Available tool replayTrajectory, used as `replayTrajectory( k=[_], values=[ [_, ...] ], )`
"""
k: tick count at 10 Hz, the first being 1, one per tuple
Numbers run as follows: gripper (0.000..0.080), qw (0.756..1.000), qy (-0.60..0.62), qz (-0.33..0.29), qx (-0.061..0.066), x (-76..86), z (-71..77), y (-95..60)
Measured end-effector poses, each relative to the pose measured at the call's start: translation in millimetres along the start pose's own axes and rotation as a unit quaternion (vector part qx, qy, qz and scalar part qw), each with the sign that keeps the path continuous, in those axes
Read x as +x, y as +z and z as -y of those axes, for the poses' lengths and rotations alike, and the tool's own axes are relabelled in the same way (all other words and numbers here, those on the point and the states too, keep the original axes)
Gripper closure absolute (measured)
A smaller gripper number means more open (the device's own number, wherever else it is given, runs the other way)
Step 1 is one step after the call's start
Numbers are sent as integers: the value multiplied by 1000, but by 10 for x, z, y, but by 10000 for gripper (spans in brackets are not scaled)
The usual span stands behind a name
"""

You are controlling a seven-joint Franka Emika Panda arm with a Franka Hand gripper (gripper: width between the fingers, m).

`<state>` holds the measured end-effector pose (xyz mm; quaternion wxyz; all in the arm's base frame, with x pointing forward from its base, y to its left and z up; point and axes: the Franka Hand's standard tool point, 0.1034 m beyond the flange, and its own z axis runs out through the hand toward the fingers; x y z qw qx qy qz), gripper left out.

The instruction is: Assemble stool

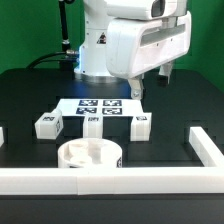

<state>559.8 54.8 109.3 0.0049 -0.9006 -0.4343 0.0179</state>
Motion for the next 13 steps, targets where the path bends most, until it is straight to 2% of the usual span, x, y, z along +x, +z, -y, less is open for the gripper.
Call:
replayTrajectory(
  k=[5, 6, 7, 8, 10, 12, 13],
  values=[
    [150, 1000, 0, 1, 1, -16, -9, 22],
    [150, 999, -35, -8, -8, -105, -119, 139],
    [150, 999, -43, -9, -9, -213, -212, 270],
    [150, 999, -46, -9, -8, -278, -261, 349],
    [150, 998, -63, -18, -13, -369, -376, 558],
    [150, 998, -67, -15, -5, -437, -448, 722],
    [150, 998, -66, -14, -4, -462, -467, 752]
  ],
)
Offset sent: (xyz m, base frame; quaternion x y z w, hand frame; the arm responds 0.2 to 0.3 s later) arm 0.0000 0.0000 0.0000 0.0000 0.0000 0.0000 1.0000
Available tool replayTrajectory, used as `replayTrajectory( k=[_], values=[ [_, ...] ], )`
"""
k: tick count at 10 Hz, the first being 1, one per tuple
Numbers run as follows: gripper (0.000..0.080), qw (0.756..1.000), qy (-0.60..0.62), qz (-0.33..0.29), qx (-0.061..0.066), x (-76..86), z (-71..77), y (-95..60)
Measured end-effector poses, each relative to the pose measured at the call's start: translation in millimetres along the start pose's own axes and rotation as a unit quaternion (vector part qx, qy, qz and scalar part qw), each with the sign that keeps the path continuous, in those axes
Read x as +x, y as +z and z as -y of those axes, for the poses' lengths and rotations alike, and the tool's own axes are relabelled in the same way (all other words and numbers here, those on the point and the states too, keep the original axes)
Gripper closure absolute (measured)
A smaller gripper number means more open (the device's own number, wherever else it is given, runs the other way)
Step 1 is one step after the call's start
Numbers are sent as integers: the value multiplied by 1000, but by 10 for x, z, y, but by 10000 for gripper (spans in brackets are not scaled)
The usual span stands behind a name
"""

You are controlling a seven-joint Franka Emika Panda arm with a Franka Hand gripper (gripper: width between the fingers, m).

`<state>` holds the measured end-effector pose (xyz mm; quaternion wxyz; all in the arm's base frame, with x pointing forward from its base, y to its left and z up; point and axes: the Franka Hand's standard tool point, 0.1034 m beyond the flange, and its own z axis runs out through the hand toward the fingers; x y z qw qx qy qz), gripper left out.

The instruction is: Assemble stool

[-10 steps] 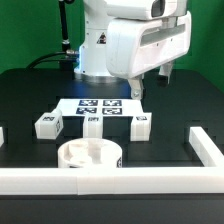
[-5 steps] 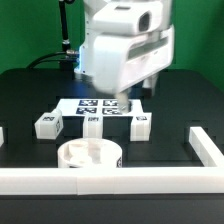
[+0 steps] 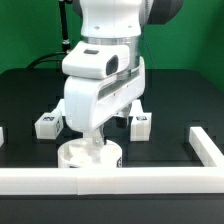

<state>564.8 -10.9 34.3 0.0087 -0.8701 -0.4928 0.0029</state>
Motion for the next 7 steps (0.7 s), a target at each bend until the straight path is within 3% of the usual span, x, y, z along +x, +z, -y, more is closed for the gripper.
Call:
replayTrajectory(
  k=[7],
  values=[
    [150, 1000, 6, -2, -2, -35, -98, 52]
  ],
)
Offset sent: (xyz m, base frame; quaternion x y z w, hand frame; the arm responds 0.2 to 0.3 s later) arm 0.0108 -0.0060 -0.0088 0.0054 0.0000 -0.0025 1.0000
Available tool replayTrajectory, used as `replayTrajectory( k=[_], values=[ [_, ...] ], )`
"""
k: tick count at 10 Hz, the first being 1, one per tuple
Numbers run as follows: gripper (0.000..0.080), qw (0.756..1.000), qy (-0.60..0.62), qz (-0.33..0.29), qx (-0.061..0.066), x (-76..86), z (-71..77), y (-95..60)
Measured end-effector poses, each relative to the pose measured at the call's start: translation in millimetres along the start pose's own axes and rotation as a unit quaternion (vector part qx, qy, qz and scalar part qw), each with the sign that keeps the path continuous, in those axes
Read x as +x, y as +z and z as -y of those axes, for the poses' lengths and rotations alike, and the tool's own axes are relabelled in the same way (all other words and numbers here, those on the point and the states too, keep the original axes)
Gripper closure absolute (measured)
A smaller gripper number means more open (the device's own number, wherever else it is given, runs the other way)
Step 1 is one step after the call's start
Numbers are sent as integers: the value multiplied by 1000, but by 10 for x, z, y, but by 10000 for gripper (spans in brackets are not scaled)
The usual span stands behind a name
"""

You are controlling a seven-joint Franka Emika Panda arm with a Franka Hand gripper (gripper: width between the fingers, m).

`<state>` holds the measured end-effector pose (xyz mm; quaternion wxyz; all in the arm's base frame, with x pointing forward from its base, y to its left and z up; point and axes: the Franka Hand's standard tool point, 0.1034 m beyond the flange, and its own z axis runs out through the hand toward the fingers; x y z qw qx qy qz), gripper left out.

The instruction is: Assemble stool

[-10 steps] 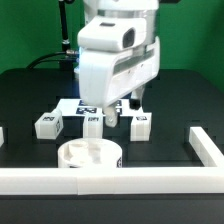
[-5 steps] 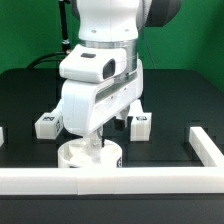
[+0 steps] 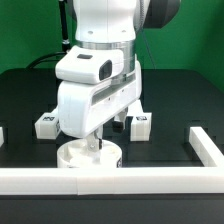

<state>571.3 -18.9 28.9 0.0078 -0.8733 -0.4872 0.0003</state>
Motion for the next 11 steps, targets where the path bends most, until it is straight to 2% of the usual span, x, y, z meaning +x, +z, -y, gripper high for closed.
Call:
replayTrajectory(
  k=[3, 5, 7, 11],
  values=[
    [150, 1000, 2, 1, 0, -14, -24, 9],
    [150, 1000, 3, 2, 4, -57, -23, 75],
    [150, 1000, 3, -1, 0, -63, -19, 98],
    [176, 1000, 3, -1, 1, -66, -6, 115]
  ],
)
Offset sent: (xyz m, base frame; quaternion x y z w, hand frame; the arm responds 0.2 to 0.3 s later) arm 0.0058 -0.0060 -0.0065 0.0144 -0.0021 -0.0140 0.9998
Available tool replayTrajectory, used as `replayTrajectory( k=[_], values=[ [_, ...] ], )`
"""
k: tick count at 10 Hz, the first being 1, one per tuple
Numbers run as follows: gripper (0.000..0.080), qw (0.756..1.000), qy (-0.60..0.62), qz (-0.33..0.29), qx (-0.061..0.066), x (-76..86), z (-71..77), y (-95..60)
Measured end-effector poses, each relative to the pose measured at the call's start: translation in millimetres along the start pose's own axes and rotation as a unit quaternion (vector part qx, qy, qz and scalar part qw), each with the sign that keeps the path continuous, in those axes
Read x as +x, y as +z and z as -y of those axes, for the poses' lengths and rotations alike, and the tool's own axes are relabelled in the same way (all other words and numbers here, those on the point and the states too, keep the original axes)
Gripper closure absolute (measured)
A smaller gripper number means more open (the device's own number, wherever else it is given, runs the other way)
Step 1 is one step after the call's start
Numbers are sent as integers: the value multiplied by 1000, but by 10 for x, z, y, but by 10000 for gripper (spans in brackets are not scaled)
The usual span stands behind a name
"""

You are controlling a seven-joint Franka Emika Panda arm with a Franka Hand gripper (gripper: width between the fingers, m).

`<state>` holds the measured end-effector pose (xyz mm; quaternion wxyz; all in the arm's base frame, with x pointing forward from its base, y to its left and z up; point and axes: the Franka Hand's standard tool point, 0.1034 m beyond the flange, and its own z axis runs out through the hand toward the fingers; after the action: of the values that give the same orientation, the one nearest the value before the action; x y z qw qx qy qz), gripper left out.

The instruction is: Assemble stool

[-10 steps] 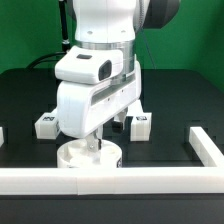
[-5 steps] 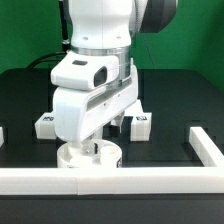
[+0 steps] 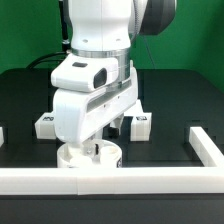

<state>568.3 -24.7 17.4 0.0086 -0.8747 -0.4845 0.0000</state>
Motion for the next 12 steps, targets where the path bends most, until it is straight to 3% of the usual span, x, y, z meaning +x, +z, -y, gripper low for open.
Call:
replayTrajectory(
  k=[2, 3, 4, 5, 12],
  values=[
    [529, 1000, 0, 0, 0, 0, 0, 0],
    [665, 1000, 0, 0, 0, 0, 0, 0],
    [665, 1000, 0, 0, 0, 0, 0, 0],
    [770, 1000, 0, 0, 0, 0, -1, 0],
    [774, 1000, 1, -1, -2, 22, 4, -3]
  ],
)
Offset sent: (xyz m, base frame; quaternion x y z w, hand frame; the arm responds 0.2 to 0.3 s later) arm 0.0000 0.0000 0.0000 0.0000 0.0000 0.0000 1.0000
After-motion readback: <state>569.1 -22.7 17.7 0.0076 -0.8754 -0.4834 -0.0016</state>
